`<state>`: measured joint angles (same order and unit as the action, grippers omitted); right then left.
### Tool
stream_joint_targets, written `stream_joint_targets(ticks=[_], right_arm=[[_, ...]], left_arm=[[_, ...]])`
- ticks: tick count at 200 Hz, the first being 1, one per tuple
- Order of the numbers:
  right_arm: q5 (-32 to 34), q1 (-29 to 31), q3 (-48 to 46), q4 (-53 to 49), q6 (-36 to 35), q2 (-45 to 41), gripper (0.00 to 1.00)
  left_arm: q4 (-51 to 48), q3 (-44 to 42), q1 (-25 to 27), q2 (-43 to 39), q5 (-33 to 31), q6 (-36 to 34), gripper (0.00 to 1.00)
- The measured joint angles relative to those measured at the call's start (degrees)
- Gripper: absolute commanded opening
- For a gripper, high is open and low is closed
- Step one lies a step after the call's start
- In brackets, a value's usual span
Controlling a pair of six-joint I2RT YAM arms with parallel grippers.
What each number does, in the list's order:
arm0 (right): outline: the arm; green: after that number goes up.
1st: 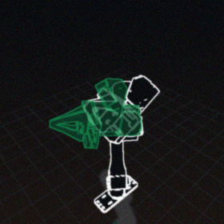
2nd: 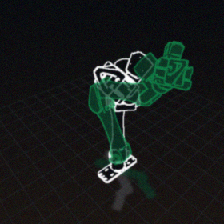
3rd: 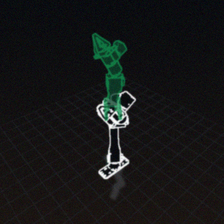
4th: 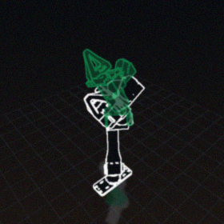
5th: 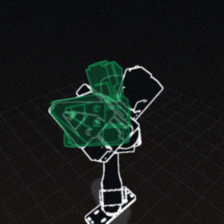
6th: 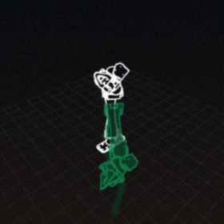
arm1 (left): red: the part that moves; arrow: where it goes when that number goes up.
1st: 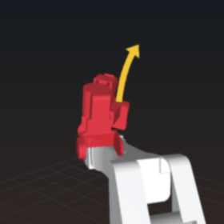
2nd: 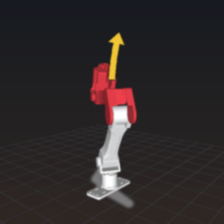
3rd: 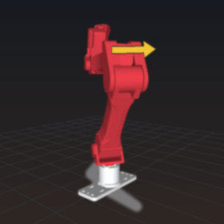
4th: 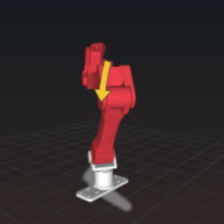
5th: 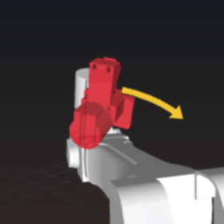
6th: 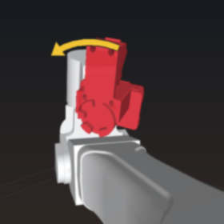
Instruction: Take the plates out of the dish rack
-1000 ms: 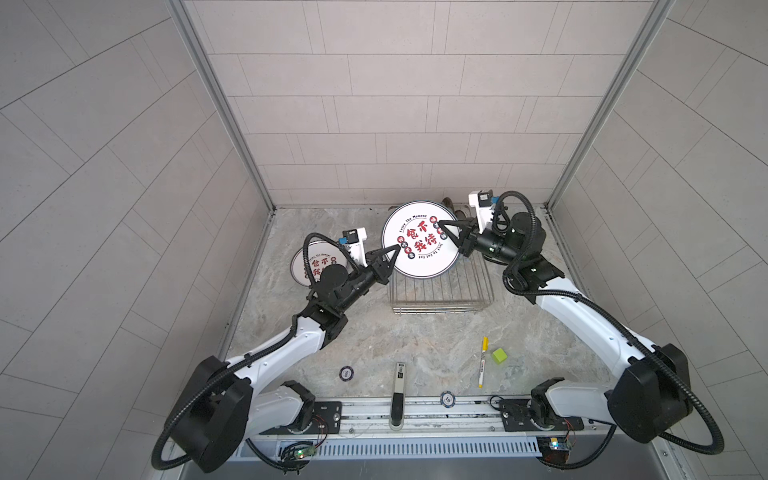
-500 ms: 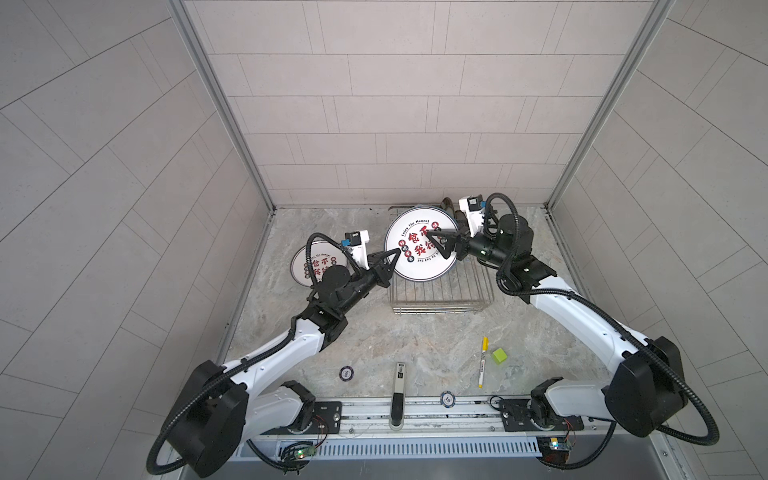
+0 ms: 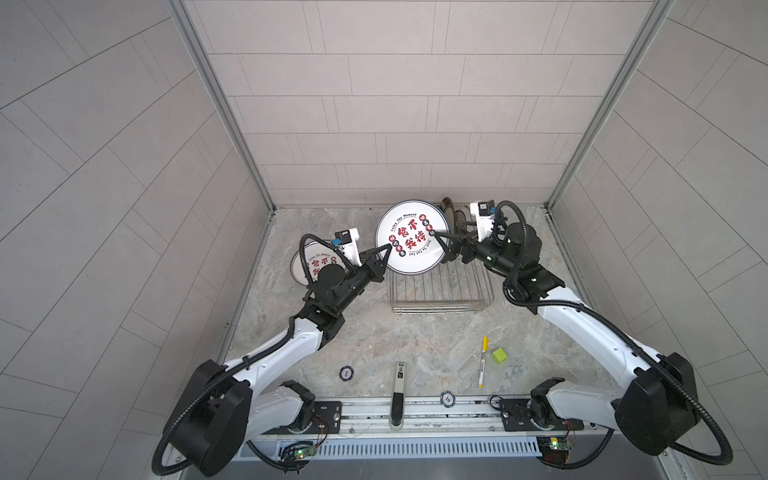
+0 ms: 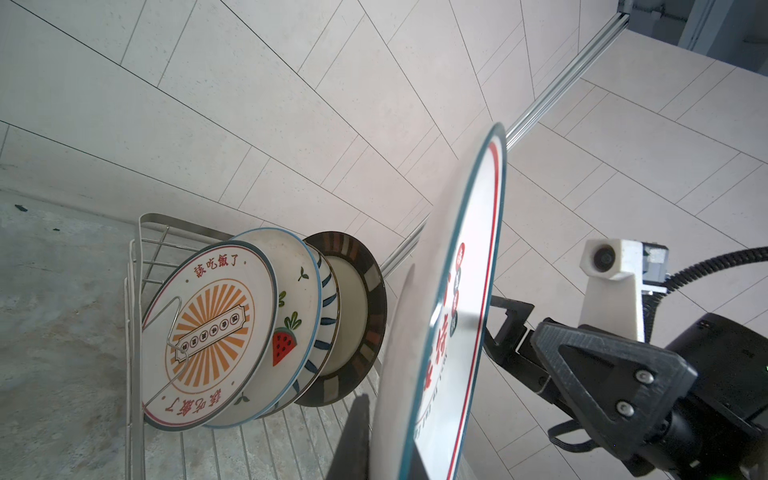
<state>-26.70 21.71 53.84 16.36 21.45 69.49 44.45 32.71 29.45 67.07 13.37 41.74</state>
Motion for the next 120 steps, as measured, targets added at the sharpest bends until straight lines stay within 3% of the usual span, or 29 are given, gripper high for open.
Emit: stream_joint_targets(ticks=[67,120], right_arm=[[3.6,0.5,-1.8,2.5,0.0,-2.4,1.00],[5.3,3.0,-1.1,0.3,-2.1,-2.4,1.00]], left_arm=[[0.1,-1.3,-1.9,-0.7,0.3,1.8,0.01],[-0.6,-4.4,-6.2,-3.0,-0.6,5.1,0.00]])
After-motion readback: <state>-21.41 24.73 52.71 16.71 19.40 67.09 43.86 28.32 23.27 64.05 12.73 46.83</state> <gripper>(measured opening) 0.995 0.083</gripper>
